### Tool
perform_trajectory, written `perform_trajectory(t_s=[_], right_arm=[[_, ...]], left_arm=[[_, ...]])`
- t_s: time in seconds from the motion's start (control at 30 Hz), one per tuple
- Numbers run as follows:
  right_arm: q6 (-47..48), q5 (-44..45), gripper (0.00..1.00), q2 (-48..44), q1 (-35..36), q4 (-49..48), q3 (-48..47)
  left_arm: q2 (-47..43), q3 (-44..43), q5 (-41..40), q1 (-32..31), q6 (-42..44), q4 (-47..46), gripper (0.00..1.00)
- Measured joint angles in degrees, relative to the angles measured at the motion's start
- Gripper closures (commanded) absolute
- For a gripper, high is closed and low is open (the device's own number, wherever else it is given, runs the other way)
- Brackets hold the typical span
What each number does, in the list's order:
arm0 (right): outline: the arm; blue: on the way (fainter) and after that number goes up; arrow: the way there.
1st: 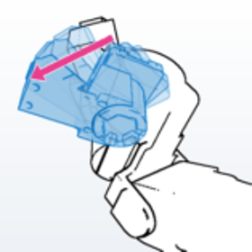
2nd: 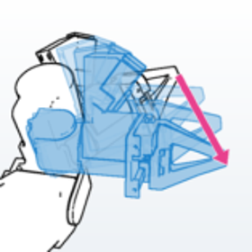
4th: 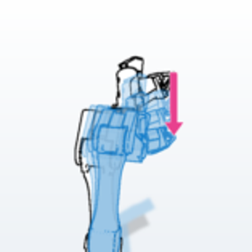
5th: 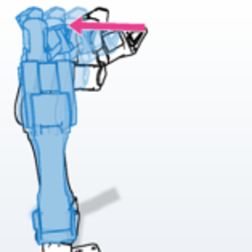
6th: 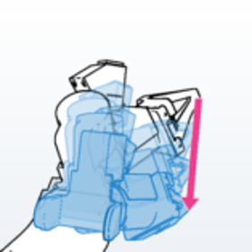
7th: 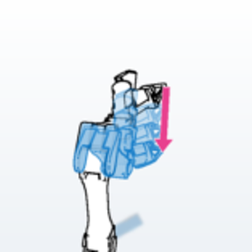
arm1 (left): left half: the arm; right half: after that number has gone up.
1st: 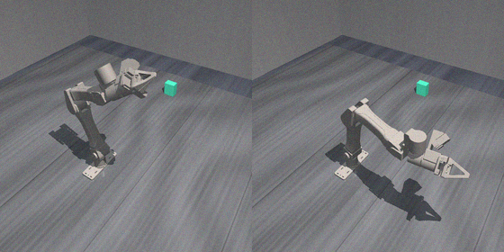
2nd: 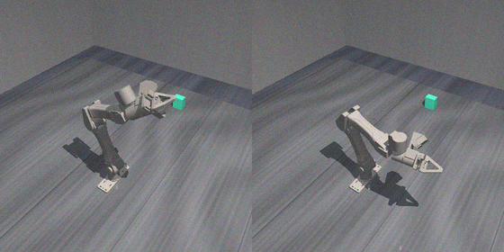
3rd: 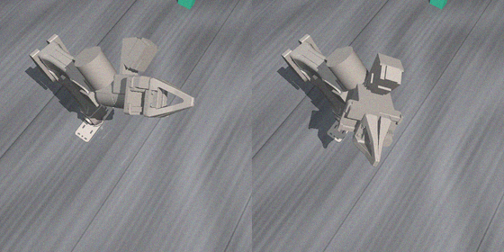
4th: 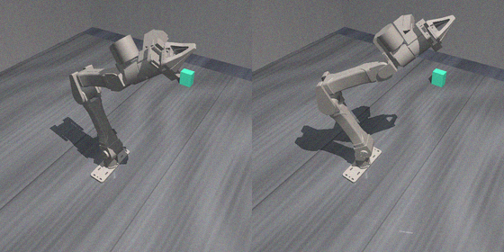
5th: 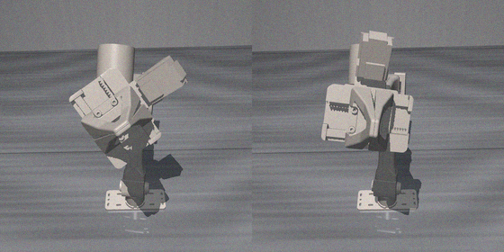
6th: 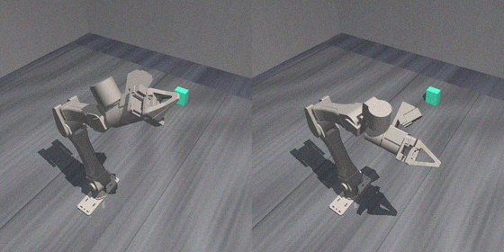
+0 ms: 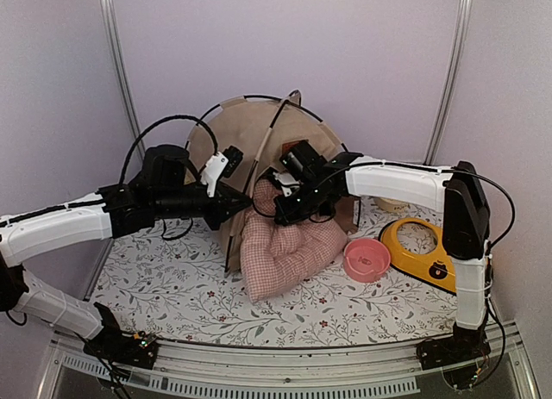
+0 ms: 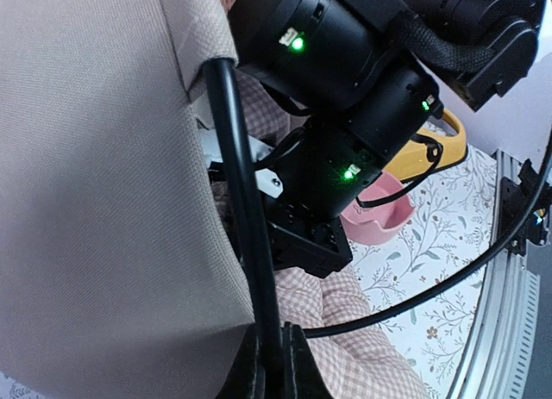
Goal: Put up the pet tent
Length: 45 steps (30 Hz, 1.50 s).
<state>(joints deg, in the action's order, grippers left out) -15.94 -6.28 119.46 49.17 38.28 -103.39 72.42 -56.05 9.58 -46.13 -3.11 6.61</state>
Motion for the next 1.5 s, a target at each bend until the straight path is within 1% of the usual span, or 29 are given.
perform_trajectory(t_s=[0.03, 0.07, 0.1, 0.13, 0.2, 0.27, 0.33, 0.43, 0.57, 0.7, 0.83, 0.9, 1.03, 1.1, 1.17, 1.37, 1.4, 1.5], right_arm=[[-0.3, 0.0, 1.0, 0.0, 0.0, -0.9, 1.1], [-0.6, 0.0, 0.97, 0.0, 0.0, -1.6, 1.9], [-1.0, 0.0, 0.91, 0.0, 0.0, -2.2, 2.5], [-1.3, 0.1, 0.84, 0.0, 0.0, -3.0, 3.1], [-2.1, 0.4, 0.65, 0.0, 0.2, -4.8, 4.1], [-2.6, 1.0, 0.52, -0.2, 0.7, -6.8, 5.5], [-2.6, 2.2, 0.42, -1.1, 1.2, -9.0, 7.4], [-2.7, 4.0, 0.31, -3.8, 2.3, -11.5, 10.1], [-2.6, 5.8, 0.19, -8.2, 3.4, -13.9, 12.4], [-2.7, 7.3, 0.17, -12.6, 3.7, -16.0, 14.8], [-3.3, 8.9, 0.2, -17.0, 3.7, -18.3, 17.9], [-3.8, 9.8, 0.25, -19.2, 3.7, -19.9, 20.2], [-4.9, 12.9, 0.44, -22.3, 3.7, -23.2, 24.5], [-5.4, 14.4, 0.48, -22.1, 3.7, -24.9, 25.1], [-5.8, 15.5, 0.5, -21.0, 3.7, -26.5, 25.1], [-5.9, 17.5, 0.49, -12.2, 3.7, -31.3, 23.1], [-5.9, 17.7, 0.47, -10.4, 3.6, -32.0, 22.9], [-6.1, 17.9, 0.35, -5.4, 3.1, -33.0, 21.6]], left_arm=[[-0.1, 0.5, 0.7, 0.2, -0.1, 0.0, 1.0], [-0.1, 0.9, 1.2, 0.4, -0.1, 0.1, 1.0], [-0.2, 1.4, 1.6, 0.6, -0.3, 0.1, 1.0], [-0.2, 1.8, 1.9, 0.9, -0.5, 0.1, 1.0], [-0.2, 2.4, 1.7, 1.4, -1.2, 0.1, 1.0], [-0.2, 2.7, 0.7, 1.9, -2.1, 0.3, 1.0], [-0.2, 2.7, -1.2, 2.4, -3.4, 0.9, 1.0], [0.1, 2.8, -3.9, 3.1, -5.4, 1.9, 1.0], [0.5, 2.9, -7.4, 3.6, -7.9, 2.4, 1.0], [0.7, 2.9, -9.9, 3.7, -9.3, 2.8, 1.0], [1.1, 2.9, -11.4, 3.8, -10.0, 3.2, 1.0], [1.1, 2.9, -11.8, 3.8, -10.3, 3.2, 1.0], [1.2, 2.9, -11.8, 3.8, -10.4, 3.2, 1.0], [1.2, 2.9, -11.5, 3.8, -10.4, 3.2, 1.0], [1.2, 2.9, -11.1, 3.9, -10.4, 3.2, 1.0], [1.1, 2.9, -9.3, 4.1, -10.4, 3.2, 1.0], [1.0, 2.9, -8.9, 4.1, -10.4, 3.2, 1.0], [0.4, 2.9, -8.0, 4.1, -10.4, 3.6, 1.0]])
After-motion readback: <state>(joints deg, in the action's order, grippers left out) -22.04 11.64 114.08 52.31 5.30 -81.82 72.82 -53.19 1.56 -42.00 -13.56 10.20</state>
